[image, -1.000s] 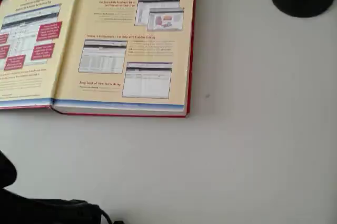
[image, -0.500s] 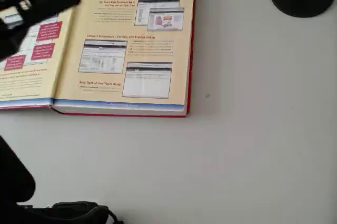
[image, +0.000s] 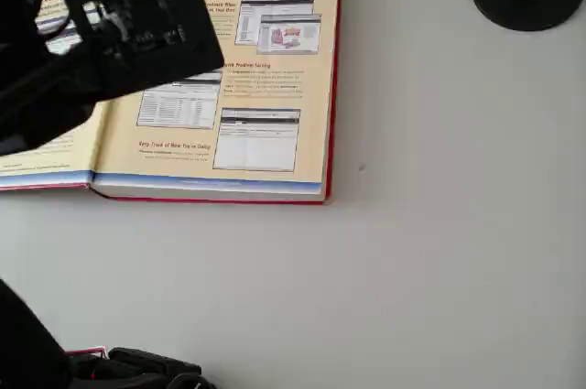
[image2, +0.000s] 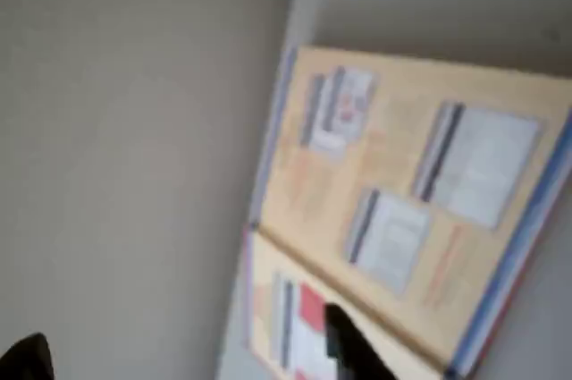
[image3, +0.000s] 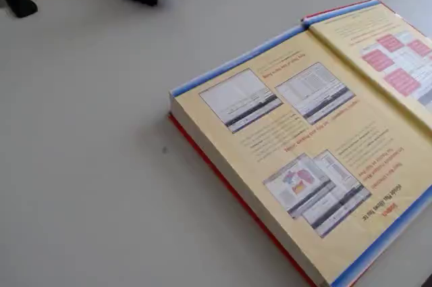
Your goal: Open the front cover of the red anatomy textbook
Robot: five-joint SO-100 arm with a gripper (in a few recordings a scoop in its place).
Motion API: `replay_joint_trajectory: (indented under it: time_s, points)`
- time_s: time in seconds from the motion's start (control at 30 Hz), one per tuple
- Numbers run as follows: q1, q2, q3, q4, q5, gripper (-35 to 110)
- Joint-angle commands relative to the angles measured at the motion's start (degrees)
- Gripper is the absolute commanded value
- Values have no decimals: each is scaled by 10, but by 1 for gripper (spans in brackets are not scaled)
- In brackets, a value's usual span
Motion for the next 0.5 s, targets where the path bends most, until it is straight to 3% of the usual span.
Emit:
replay_joint_trajectory:
  time_s: [0.0, 0.47]
  points:
    - [28, 114, 92, 4, -7, 39]
    - [46, 482, 705, -224, -37, 30]
